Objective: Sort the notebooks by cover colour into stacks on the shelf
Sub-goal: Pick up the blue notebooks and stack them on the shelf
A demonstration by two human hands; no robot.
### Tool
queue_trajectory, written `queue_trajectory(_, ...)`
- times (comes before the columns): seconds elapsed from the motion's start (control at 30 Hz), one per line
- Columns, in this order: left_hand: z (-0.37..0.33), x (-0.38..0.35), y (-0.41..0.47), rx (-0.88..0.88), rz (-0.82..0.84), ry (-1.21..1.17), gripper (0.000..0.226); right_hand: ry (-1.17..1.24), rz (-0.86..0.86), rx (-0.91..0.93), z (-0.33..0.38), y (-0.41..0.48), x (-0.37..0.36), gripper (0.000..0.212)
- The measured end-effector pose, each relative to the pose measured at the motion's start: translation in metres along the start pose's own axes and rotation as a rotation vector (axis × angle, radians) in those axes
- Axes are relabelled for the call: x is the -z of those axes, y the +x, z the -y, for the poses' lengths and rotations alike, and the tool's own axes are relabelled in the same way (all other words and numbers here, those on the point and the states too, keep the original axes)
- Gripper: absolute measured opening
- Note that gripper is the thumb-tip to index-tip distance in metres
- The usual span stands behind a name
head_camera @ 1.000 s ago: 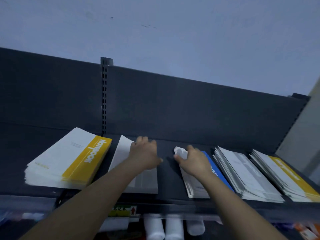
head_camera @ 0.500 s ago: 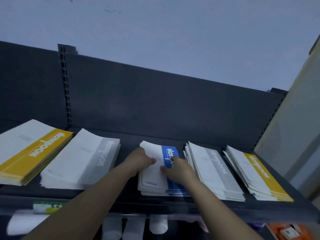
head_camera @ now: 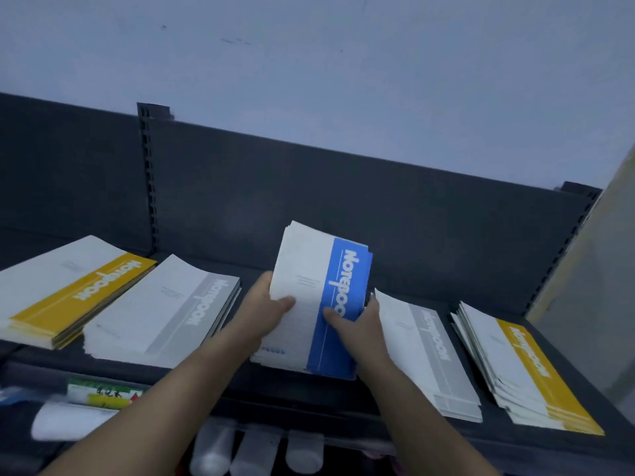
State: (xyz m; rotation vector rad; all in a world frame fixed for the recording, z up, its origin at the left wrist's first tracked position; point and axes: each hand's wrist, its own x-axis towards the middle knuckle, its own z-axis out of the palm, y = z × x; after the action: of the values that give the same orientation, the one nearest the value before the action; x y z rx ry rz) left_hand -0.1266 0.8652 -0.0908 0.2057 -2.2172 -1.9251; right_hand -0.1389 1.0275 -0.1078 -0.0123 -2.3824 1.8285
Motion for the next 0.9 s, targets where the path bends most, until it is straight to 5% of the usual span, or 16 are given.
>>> queue_trajectory(0.13, -0.003, 0.011, -0.01, -0.205, 0.075, -0.06, 0.034, 0.146, -0.027, 0.062, 0.009, -0.007, 0.002, 0.04)
queue_trajectory(0.3, 0.008, 0.013, -0.017, -0.225, 0.153, -0.149, 0.073, 0.218, 0.009, 0.152, 0.012, -0.026, -0.007, 0.049)
queue_trajectory(0.57, 0.01, 0.012, -0.019, -0.238, 0.181, -0.199, 0.073, 0.326, 0.003, 0.19, 0.015, -0.03, -0.011, 0.046)
queue_trajectory(0.67, 0.013, 0.013, -0.015, -0.235, 0.152, -0.179, 0.064, 0.167, -0.027, 0.253, 0.017, -0.028, -0.008, 0.061)
queue_trajectory(0.77, 0.016, 0.014, -0.013, -0.231, 0.159, -0.166, 0.058, -0.127, -0.276, 0.529, 0.041, -0.023, -0.001, 0.084)
queue_trajectory(0.83, 0.017, 0.014, -0.011, -0.233, 0.161, -0.173, 0.06, -0.446, -0.39, 0.795, 0.066, -0.018, 0.004, 0.076)
queue_trajectory(0.9, 0.017, 0.015, -0.011, -0.24, 0.168, -0.176, 0.061, -0.812, -0.238, 0.964, 0.09, -0.013, 0.008, 0.064)
